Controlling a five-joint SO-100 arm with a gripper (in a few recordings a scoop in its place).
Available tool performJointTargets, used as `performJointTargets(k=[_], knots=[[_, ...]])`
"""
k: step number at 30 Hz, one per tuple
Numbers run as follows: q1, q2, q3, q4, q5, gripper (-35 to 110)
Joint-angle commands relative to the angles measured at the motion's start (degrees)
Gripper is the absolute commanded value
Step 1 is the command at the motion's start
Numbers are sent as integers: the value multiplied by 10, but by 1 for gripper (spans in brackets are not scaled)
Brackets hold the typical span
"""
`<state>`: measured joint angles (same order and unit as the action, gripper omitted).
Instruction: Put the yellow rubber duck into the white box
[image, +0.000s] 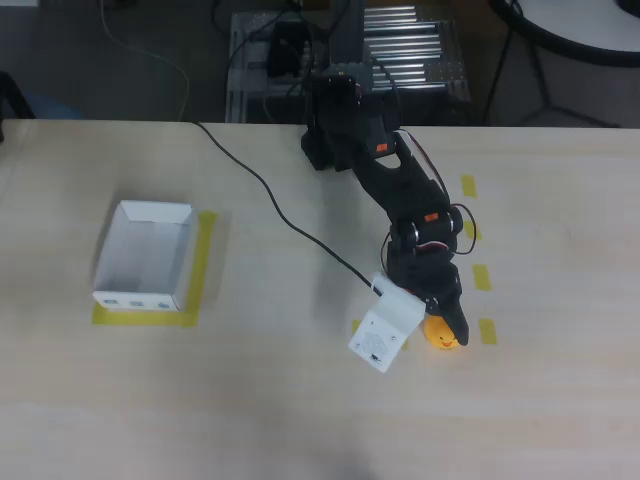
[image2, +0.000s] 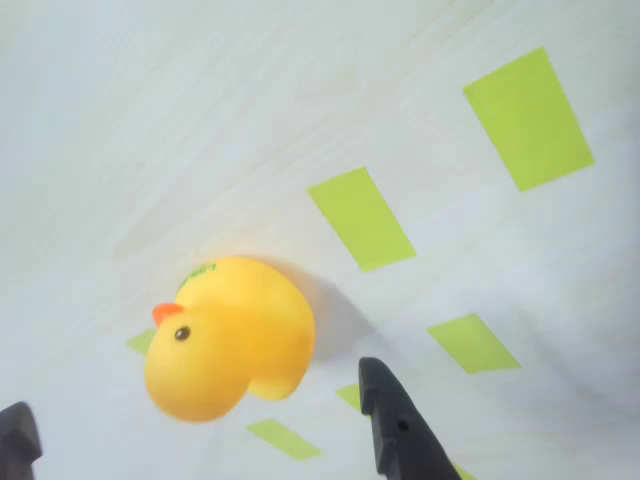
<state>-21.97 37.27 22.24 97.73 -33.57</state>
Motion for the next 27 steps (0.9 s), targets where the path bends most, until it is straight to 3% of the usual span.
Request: performJointTargets(k=[1, 14, 20, 25, 27], knots=[[-25, 11, -75, 4, -4, 43], [-43, -36, -112, 2, 10, 38], [-47, -52, -116, -16, 11, 26], [-57, -65, -117, -32, 30, 2], [-59, -65, -121, -38, 47, 0]])
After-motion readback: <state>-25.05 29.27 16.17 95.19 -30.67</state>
